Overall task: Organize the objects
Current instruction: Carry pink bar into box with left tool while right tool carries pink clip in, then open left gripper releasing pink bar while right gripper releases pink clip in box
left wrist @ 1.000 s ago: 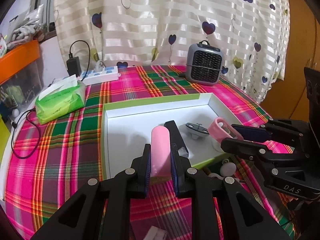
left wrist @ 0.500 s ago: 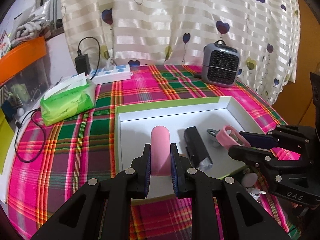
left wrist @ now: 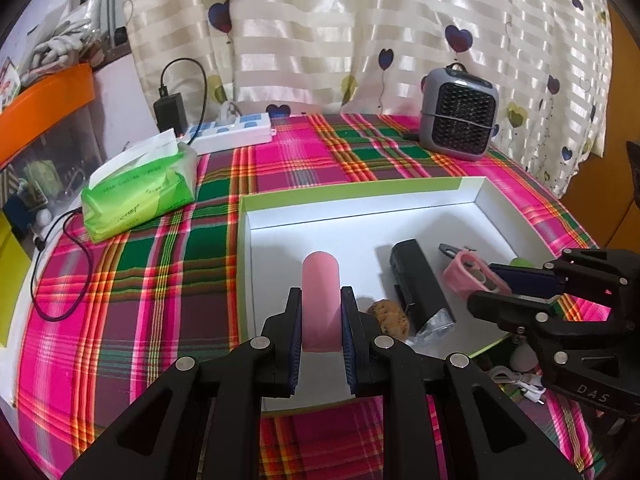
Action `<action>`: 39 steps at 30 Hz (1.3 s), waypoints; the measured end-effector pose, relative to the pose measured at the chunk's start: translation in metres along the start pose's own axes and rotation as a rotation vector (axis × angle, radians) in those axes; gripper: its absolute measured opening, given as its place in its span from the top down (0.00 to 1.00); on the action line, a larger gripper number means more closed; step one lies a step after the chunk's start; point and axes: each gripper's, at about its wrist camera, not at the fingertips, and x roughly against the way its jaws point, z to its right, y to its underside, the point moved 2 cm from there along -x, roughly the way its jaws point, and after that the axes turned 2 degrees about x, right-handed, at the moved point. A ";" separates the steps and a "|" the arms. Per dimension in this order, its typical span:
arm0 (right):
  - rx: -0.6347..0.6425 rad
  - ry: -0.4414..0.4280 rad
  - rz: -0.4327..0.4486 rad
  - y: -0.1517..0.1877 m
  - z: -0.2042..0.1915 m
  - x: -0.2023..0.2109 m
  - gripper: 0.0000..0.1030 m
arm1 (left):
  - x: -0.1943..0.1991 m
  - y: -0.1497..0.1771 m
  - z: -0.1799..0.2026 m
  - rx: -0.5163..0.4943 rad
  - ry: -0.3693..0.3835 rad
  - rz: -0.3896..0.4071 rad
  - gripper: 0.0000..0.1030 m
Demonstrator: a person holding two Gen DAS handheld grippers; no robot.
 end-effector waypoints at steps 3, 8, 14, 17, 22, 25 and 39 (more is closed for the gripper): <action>0.002 0.015 -0.011 0.000 0.000 -0.002 0.77 | -0.005 0.001 0.000 -0.004 -0.002 -0.023 0.85; 0.021 0.041 -0.028 -0.002 -0.002 -0.004 0.77 | -0.011 0.003 0.003 -0.021 0.007 -0.050 0.85; 0.025 0.048 -0.027 -0.001 -0.002 -0.004 0.77 | -0.012 0.003 0.005 -0.026 0.030 -0.054 0.85; 0.033 0.055 -0.024 0.000 -0.003 -0.004 0.77 | -0.012 0.003 0.006 -0.031 0.033 -0.052 0.85; 0.042 0.056 -0.015 0.000 -0.004 -0.003 0.77 | -0.012 0.002 0.007 -0.037 0.041 -0.050 0.84; 0.049 0.061 0.003 -0.001 -0.004 0.000 0.75 | -0.011 0.002 0.007 -0.037 0.047 -0.044 0.82; 0.013 0.062 0.110 0.004 -0.001 0.032 0.75 | 0.009 0.002 0.005 -0.009 0.049 0.005 0.78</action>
